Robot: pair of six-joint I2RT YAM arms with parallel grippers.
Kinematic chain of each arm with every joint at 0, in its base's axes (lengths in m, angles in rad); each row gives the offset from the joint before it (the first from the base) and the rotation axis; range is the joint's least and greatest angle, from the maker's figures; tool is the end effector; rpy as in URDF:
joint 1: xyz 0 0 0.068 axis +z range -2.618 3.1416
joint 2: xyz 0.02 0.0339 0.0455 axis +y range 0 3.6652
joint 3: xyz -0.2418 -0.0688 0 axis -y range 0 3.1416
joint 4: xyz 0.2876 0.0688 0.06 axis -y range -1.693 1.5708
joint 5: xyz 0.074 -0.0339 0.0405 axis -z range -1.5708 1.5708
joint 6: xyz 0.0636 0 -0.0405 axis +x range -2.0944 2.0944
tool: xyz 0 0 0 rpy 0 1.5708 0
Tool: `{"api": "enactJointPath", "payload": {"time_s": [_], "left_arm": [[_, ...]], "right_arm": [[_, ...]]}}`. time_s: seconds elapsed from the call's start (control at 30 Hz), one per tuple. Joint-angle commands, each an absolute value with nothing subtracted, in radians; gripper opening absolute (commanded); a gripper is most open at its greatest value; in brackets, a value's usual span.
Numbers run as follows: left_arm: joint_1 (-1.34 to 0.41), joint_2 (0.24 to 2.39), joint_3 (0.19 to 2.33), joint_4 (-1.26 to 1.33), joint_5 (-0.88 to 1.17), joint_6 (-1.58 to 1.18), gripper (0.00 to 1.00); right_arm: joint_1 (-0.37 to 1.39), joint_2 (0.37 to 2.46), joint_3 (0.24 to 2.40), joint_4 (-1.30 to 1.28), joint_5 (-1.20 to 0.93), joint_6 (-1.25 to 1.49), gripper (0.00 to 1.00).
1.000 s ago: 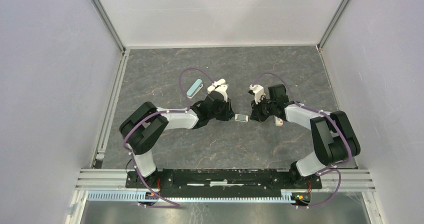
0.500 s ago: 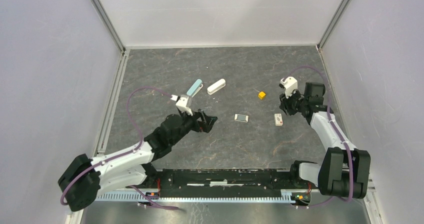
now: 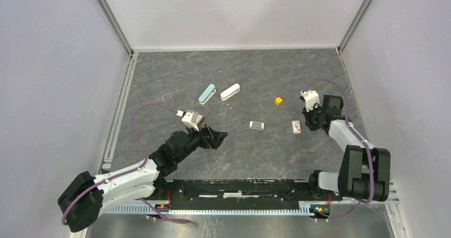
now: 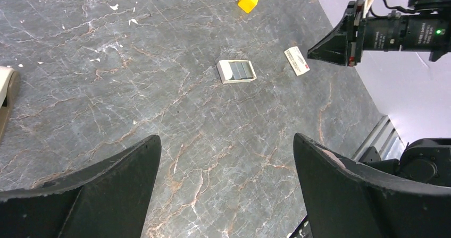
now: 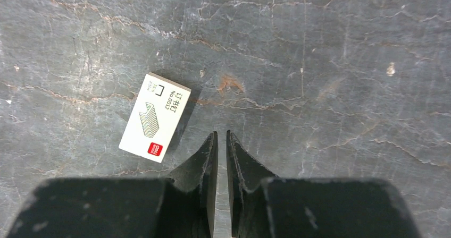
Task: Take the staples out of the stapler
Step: Adjust the shell at the center of the board.
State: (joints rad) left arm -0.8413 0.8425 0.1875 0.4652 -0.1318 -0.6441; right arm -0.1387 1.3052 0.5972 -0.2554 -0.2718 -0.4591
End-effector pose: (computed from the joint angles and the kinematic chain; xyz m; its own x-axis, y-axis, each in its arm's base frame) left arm 0.1784 -0.1870 0.1405 -0.4927 -0.3420 -0.8002 0.4467 0.6897 -0.5699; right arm 0.2908 -0.0234 0.0943 -0.7208 -0.3304 -0.6093 -0.3770 0.9245 -0.0553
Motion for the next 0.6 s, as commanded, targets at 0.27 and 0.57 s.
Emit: {"api": "enactJointPath", "payload": {"time_s": [0.27, 0.57], "left_arm": [[-0.839, 0.899, 0.181, 0.563, -0.099, -0.695, 1.0], [-0.839, 0.948, 0.196, 0.592, -0.074, -0.703, 1.0]], "right_arm": [[-0.141, 1.414, 0.666, -0.272, -0.418, -0.509, 0.19], [-0.119, 1.427, 0.687, -0.329, -0.555, -0.566, 0.2]]}}
